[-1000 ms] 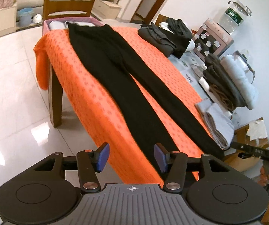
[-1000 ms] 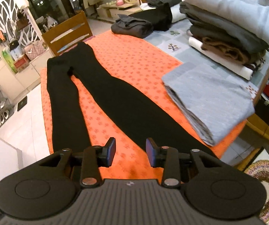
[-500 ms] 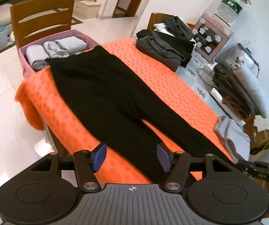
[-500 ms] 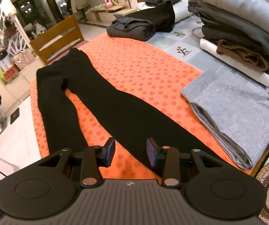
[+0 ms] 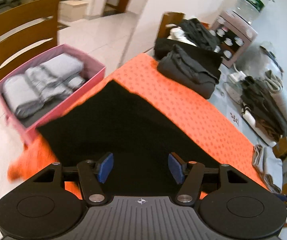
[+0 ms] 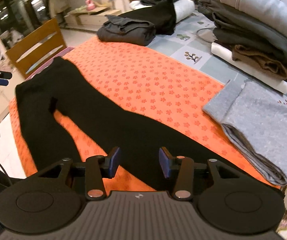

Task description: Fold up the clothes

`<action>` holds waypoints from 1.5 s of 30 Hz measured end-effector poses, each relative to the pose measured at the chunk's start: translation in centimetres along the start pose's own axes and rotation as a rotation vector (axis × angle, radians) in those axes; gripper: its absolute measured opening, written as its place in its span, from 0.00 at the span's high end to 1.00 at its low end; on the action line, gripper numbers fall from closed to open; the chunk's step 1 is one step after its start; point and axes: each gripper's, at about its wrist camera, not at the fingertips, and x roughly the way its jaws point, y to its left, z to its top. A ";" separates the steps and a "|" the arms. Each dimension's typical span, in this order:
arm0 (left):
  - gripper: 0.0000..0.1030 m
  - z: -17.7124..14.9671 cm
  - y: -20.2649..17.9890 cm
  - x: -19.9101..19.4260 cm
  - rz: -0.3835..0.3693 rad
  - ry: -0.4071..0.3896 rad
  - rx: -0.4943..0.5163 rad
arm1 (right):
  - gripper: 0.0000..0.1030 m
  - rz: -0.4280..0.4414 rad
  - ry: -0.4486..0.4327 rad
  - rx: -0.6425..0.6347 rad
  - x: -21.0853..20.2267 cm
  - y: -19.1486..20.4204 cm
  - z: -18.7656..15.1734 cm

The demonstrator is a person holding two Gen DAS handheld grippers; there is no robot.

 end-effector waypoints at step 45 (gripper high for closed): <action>0.48 14.9 5.4 20.2 -0.156 0.175 0.233 | 0.71 -0.002 0.375 -0.348 15.4 3.7 9.2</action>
